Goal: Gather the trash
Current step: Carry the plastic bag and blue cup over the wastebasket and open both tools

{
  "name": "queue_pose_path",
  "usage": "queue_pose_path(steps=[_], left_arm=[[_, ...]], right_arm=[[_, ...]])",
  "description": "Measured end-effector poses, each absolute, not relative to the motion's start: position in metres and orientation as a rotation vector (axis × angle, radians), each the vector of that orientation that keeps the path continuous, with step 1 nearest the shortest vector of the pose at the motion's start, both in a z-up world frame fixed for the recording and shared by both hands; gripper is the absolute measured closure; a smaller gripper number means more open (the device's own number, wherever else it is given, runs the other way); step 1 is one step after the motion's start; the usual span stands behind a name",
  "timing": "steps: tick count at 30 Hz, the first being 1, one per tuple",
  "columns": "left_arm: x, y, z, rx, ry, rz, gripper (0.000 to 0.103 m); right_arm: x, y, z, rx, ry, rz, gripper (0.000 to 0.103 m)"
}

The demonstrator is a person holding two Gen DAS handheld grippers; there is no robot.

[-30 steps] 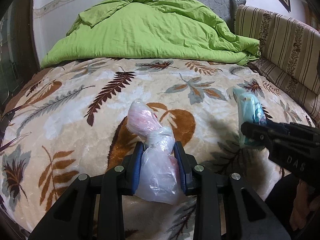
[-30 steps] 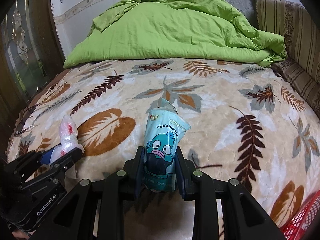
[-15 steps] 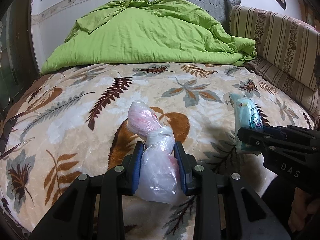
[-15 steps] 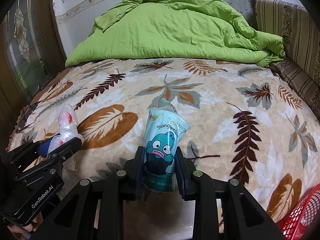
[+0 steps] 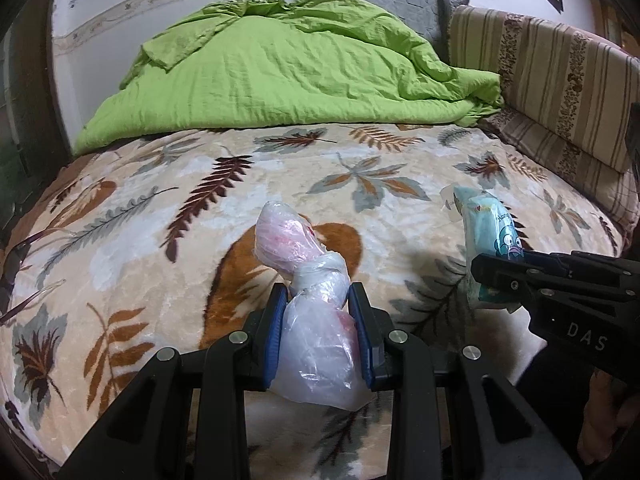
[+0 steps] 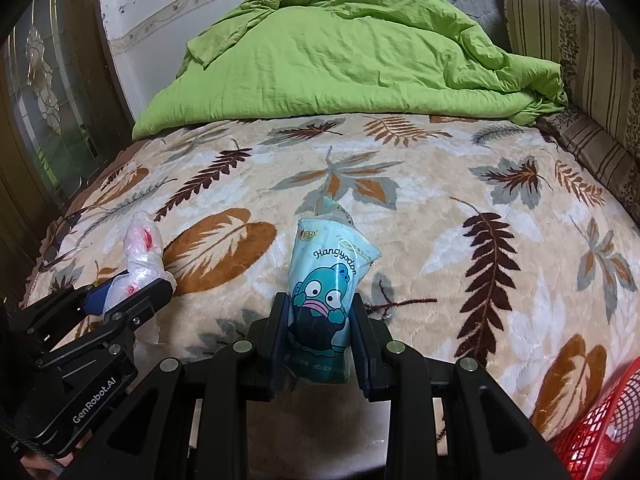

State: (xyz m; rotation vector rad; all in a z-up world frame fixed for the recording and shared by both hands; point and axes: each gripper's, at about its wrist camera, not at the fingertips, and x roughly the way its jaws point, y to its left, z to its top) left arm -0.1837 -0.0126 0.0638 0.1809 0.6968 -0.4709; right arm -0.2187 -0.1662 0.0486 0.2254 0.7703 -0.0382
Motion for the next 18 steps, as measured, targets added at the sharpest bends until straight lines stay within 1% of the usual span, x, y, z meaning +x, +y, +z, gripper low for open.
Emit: queue_pose_path(steps=[4, 10, 14, 18], left_arm=[[-0.194, -0.036, 0.08, 0.211, 0.674, -0.587, 0.073], [-0.217, -0.094, 0.106, 0.245, 0.662, -0.81, 0.073], [-0.244, -0.155, 0.116, 0.286, 0.709, -1.011, 0.073], [-0.279, -0.213, 0.115, 0.352, 0.782, -1.202, 0.073]], right_arm=[[-0.234, -0.18, 0.055, 0.285, 0.771, -0.041, 0.072], [-0.304, -0.246, 0.071, 0.391, 0.735, -0.188, 0.072], [-0.363, -0.302, 0.076, 0.493, 0.725, -0.343, 0.072], [-0.421, -0.348, 0.075, 0.562, 0.744, -0.493, 0.072]])
